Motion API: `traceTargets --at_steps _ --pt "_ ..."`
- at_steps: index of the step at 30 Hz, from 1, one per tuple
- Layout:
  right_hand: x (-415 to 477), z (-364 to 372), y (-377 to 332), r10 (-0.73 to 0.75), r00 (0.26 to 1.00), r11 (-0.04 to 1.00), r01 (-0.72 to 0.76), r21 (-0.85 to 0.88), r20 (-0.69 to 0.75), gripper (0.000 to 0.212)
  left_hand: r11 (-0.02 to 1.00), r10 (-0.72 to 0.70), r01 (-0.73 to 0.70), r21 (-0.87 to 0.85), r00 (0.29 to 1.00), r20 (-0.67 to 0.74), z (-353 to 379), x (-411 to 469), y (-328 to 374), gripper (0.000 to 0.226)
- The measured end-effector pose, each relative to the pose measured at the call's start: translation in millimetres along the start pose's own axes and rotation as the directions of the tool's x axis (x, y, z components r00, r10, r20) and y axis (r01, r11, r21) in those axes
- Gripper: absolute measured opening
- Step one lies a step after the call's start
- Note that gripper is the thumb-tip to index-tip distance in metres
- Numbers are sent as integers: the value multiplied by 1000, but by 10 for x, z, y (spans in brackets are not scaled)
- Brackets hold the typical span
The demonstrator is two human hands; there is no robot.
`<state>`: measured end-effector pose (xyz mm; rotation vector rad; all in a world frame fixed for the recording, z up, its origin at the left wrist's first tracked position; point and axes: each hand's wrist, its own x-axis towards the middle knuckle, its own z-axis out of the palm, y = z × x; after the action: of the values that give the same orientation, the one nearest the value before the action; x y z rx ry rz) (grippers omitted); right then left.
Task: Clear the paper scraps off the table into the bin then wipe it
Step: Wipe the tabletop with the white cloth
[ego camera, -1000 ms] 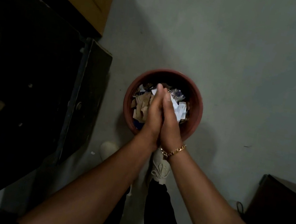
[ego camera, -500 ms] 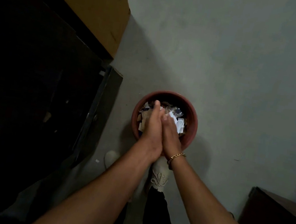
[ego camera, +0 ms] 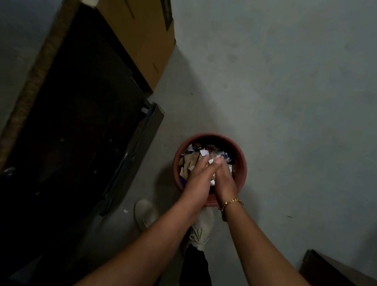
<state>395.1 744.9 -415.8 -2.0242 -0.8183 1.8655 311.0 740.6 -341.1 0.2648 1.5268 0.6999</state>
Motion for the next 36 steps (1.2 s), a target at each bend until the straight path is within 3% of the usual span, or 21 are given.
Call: traceTargets --at_steps 3,7,10,12,14,16,19,21,24,28,36 --pt "-297 44 -207 -58 998 998 59 22 -36 63 1000 22 -22 3 998 -65 -39 -246 197 45" --pt "-629 65 -536 -181 980 982 176 -66 -84 50 942 285 -275 194 958 -26 -263 -831 679 40" --pt "-1028 163 -1118 -260 957 965 262 -3 -127 29 810 528 -505 298 849 2 -537 -1279 1216 45" --pt "-1298 266 -1585 -324 935 946 322 -34 -142 29 675 682 -625 392 731 -7 -865 -1504 1596 48" --pt "-1509 392 -2029 -429 896 903 420 -95 -115 33 554 775 -650 520 631 -38 -1299 -1638 1895 48" --pt "-1724 537 -2473 -549 833 829 531 -177 -69 31 473 822 -556 684 557 -116 -1805 -1696 2153 49" --pt "-1875 758 -3027 -691 723 692 663 -284 4 29 441 832 -332 834 500 -241 -2521 -1665 2421 60" --pt "-1917 947 -3354 -746 665 607 708 -362 49 30 417 811 -180 891 517 -275 -2906 -1559 2568 70" --pt "-1880 1257 -3797 -788 601 504 754 -421 134 30 394 740 -29 919 603 -298 -3309 -1379 2784 74" --pt "-1563 1703 -4329 -744 610 414 741 -528 273 31 461 570 103 881 727 -383 -3531 -1084 2835 80" --pt "-498 2551 -5080 -570 683 131 624 -770 456 45 458 636 167 873 625 -453 -3474 -962 2727 88"
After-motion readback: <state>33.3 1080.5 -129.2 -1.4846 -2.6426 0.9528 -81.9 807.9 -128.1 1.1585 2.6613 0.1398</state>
